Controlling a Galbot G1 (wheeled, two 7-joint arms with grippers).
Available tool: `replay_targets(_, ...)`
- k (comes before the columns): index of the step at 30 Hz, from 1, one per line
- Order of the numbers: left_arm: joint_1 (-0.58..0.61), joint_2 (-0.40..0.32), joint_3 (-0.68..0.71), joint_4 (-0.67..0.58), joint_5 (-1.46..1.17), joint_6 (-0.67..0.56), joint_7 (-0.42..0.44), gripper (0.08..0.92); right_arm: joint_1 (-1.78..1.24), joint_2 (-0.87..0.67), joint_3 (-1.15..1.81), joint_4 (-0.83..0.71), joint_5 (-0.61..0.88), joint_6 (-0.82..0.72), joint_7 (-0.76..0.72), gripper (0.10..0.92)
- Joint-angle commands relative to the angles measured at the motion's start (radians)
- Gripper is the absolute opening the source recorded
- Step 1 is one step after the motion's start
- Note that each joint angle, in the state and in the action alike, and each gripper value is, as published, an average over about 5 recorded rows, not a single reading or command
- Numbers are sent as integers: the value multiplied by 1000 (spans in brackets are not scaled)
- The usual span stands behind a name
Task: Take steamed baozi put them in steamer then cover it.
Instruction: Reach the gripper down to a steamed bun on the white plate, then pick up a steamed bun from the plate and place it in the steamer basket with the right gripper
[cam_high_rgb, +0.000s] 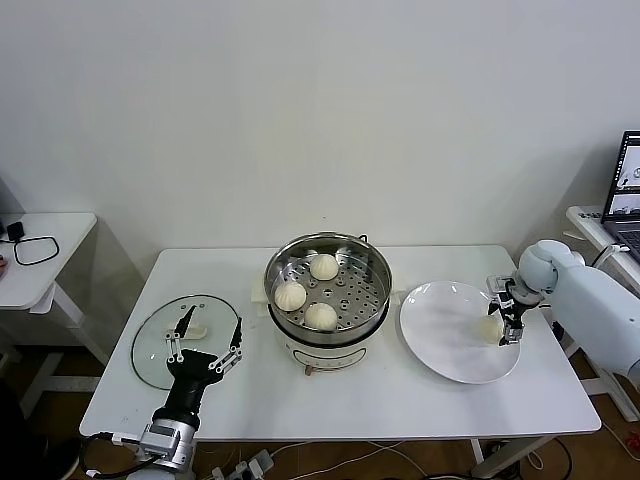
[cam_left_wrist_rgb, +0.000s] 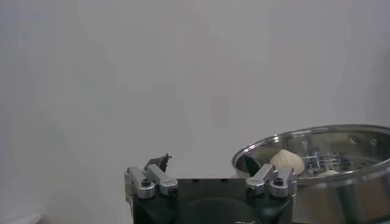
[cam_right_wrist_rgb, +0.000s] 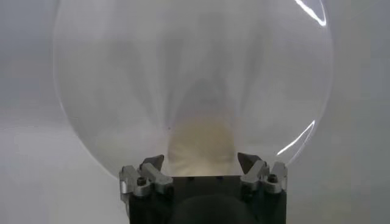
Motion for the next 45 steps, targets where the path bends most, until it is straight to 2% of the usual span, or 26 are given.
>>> replay_targets(1, 0, 0, 1, 0, 1, 1, 0, 823, -18, 14, 36, -21, -29, 4, 5, 816)
replay_targets(8, -1, -2, 4, -4, 1, 1, -2, 823, -15, 6, 34, -7, -27, 5, 5, 710)
replay_targets(16, 2, -2, 5, -8, 1, 0, -2, 823, 6, -37, 8, 57, 33, -9, -10, 672)
replay_targets(23, 2, -2, 15, -15, 3, 1, -4, 823, 215, -176, -207, 235, 292, -93, -45, 670)
replay_targets(28, 2, -1, 21, -18, 4, 1, -4, 823, 484, -278, -455, 423, 511, -201, -73, 670)
replay_targets(32, 4, 5, 25, -22, 5, 1, -2, 823, 684, -311, -630, 575, 621, -267, -81, 670)
replay_targets(39, 6, 12, 26, -32, 2, 2, 3, 823, 907, -258, -817, 748, 809, -392, -54, 670)
replay_targets(45, 6, 16, 18, -38, -2, 2, 7, 823, 1008, -138, -885, 785, 944, -459, -20, 670)
